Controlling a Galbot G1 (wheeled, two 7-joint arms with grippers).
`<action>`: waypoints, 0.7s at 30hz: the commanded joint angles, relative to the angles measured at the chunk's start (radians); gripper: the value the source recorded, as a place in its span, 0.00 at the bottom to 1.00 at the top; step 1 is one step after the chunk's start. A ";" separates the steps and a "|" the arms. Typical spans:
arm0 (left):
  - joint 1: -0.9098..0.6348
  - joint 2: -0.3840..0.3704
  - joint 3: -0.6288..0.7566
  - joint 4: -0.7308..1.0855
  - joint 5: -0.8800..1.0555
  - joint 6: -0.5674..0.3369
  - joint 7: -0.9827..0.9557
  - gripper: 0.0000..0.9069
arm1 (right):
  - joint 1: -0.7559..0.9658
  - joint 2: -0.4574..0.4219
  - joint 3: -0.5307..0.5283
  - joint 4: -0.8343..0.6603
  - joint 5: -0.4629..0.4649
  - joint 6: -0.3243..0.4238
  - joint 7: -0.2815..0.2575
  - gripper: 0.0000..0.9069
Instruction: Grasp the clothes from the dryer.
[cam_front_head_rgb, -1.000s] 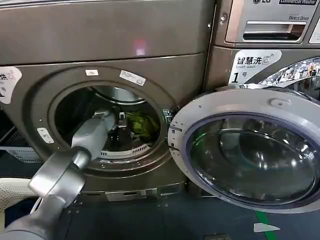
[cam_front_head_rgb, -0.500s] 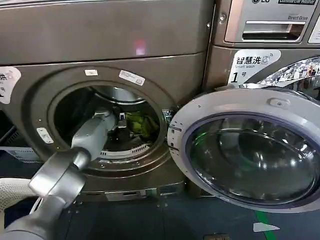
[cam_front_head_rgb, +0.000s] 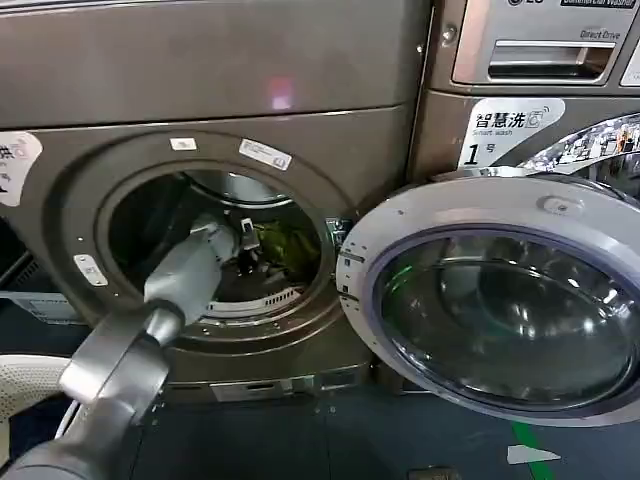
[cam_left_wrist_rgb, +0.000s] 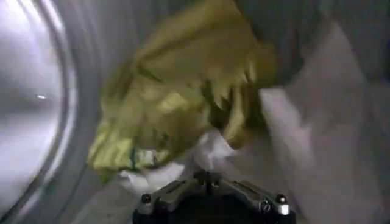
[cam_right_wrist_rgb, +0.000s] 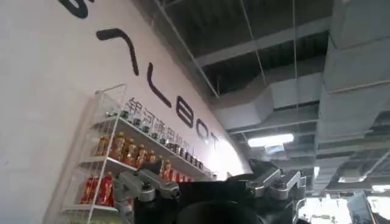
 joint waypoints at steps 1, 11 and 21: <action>0.164 0.007 -0.159 -0.307 -0.334 0.011 -0.255 0.00 | -0.001 0.001 0.001 0.003 -0.001 0.000 0.002 1.00; 0.273 -0.050 -0.282 -0.532 -0.416 -0.053 -0.544 0.00 | -0.012 -0.012 0.025 -0.024 -0.011 0.009 -0.004 1.00; 0.468 -0.059 -0.389 -0.790 -0.533 -0.162 -0.757 0.00 | 0.004 -0.010 0.007 0.001 -0.015 0.051 -0.016 1.00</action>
